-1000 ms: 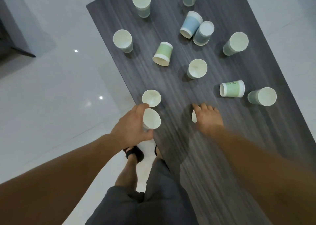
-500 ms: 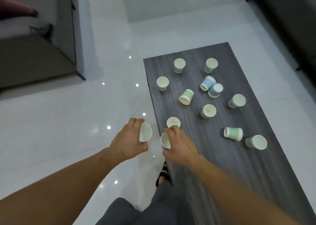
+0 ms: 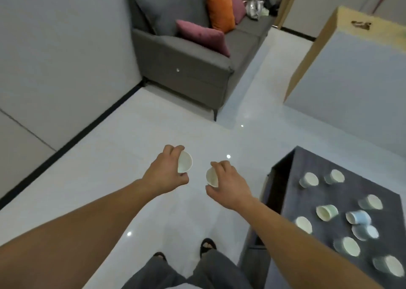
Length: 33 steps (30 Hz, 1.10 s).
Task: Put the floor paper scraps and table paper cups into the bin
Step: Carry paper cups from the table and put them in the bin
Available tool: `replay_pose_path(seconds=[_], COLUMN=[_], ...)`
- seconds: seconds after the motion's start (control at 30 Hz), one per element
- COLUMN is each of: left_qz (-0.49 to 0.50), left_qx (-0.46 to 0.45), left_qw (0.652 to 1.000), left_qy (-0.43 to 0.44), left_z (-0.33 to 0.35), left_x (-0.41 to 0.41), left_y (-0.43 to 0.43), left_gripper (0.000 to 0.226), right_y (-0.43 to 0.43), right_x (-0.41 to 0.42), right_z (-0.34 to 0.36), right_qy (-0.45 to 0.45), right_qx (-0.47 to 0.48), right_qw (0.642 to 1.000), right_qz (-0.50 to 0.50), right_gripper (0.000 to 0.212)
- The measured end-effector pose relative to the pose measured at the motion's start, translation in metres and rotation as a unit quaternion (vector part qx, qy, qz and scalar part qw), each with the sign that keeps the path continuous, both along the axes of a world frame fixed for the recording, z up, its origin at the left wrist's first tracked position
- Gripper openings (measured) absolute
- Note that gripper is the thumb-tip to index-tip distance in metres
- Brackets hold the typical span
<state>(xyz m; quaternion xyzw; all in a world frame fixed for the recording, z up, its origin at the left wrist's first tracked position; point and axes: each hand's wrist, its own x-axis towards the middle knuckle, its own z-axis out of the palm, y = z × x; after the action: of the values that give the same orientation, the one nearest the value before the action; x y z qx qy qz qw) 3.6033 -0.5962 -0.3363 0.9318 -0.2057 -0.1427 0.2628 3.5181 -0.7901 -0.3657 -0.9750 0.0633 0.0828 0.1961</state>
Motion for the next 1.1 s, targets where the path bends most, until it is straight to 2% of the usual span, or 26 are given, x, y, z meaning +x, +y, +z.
replay_pose_path(seconds=[0.13, 0.27, 0.43, 0.63, 0.8, 1.1], left_qz=[0.143, 0.295, 0.467, 0.626, 0.714, 0.778], left_qx=[-0.013, -0.007, 0.006, -0.003, -0.022, -0.007], left_qw=[0.99, 0.955, 0.884, 0.78, 0.7, 0.628], left_qy=[-0.014, -0.006, 0.006, 0.011, 0.016, 0.029], left_z=[0.011, 0.016, 0.014, -0.002, -0.015, -0.003], left_x=[-0.005, -0.047, -0.129, -0.246, -0.346, -0.497], left_y=[0.095, 0.184, 0.274, 0.347, 0.421, 0.567], left_gripper=[0.081, 0.08, 0.079, 0.079, 0.079, 0.08], right_y=[0.081, 0.158, 0.266, 0.399, 0.515, 0.693], right_x=[0.046, 0.073, 0.078, 0.021, -0.046, -0.177], right_z=[0.013, 0.022, 0.023, 0.015, 0.013, 0.01], right_qy=[-0.012, -0.009, -0.018, -0.002, -0.012, 0.005], right_qx=[-0.005, -0.01, -0.001, -0.008, -0.018, -0.01], right_qw=[0.992, 0.963, 0.903, 0.813, 0.747, 0.68], right_qz=[0.127, 0.268, 0.43, 0.582, 0.665, 0.733], right_gripper=[0.07, 0.07, 0.07, 0.071, 0.072, 0.071])
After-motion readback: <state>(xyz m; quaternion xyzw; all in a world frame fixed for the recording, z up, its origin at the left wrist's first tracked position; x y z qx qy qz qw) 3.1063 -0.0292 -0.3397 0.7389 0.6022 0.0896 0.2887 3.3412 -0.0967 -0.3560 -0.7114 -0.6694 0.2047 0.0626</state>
